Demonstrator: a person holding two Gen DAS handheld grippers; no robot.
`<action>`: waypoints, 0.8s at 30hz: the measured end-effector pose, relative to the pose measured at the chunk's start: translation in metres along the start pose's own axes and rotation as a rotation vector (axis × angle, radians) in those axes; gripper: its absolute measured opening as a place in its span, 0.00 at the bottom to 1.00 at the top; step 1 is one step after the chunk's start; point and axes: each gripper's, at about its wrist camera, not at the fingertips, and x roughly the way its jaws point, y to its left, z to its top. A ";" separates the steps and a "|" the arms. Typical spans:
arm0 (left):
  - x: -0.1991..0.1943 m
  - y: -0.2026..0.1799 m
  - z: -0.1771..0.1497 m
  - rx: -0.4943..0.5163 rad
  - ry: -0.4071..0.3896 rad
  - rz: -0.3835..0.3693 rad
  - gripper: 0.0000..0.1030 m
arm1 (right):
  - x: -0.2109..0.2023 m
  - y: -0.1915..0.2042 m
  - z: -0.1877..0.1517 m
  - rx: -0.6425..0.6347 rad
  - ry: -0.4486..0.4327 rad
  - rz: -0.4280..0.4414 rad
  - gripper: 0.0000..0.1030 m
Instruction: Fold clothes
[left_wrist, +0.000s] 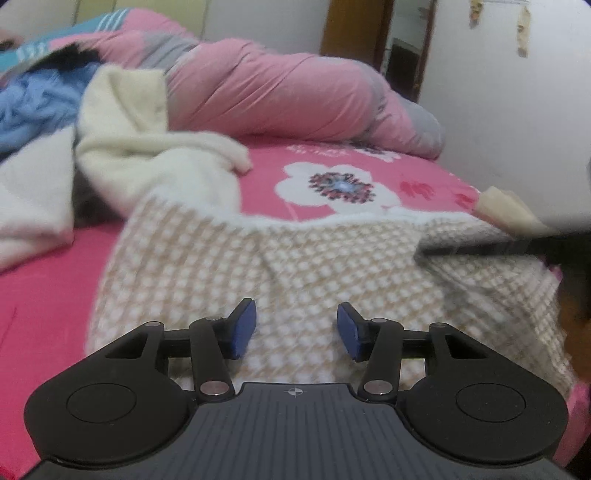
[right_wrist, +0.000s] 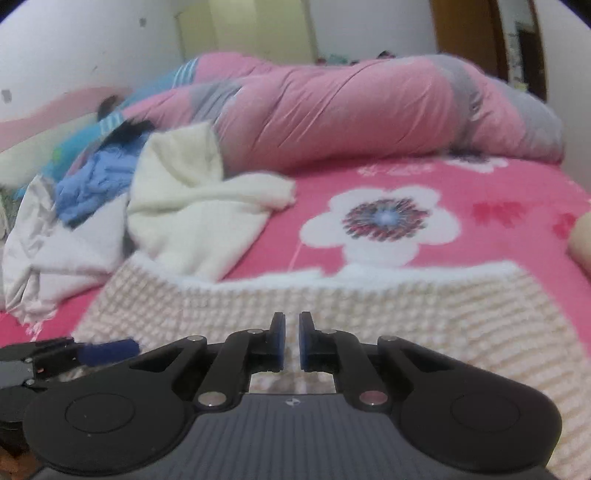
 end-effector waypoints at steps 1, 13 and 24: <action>0.000 0.002 -0.001 -0.011 0.001 0.001 0.47 | 0.014 -0.001 -0.013 -0.010 0.000 -0.001 0.07; -0.006 0.006 -0.004 -0.018 -0.018 -0.020 0.48 | -0.011 0.008 -0.043 -0.004 -0.029 -0.093 0.08; -0.039 -0.029 0.014 0.067 -0.086 -0.100 0.48 | -0.071 0.028 -0.084 -0.048 -0.127 -0.202 0.10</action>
